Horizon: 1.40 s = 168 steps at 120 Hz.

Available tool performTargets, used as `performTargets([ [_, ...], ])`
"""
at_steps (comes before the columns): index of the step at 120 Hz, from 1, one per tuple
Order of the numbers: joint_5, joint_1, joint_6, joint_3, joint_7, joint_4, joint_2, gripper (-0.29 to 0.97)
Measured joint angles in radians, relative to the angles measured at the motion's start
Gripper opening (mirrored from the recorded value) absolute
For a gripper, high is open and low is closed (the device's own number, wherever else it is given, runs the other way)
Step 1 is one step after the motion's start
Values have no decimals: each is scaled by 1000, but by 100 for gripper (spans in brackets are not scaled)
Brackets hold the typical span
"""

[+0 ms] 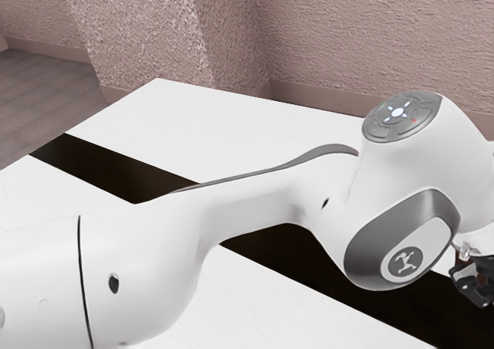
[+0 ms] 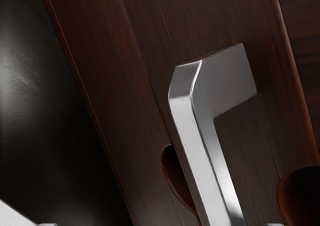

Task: Pull the drawer handle with one arm to open the drawer

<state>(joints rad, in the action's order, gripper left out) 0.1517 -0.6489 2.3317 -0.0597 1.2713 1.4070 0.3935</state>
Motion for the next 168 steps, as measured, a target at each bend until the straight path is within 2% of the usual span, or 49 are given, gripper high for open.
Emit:
performTargets([
  [40,0,0,-1,-2,1,7,-9,38],
  [71,-4,-1,-7,-6,7,9,-20,11],
  [93,-7,0,-12,-7,9,14,-30,-1],
  [123,-8,-1,-16,-9,13,61,-68,-8],
  [168,-5,-5,-12,-12,19,136,-125,-10],
])
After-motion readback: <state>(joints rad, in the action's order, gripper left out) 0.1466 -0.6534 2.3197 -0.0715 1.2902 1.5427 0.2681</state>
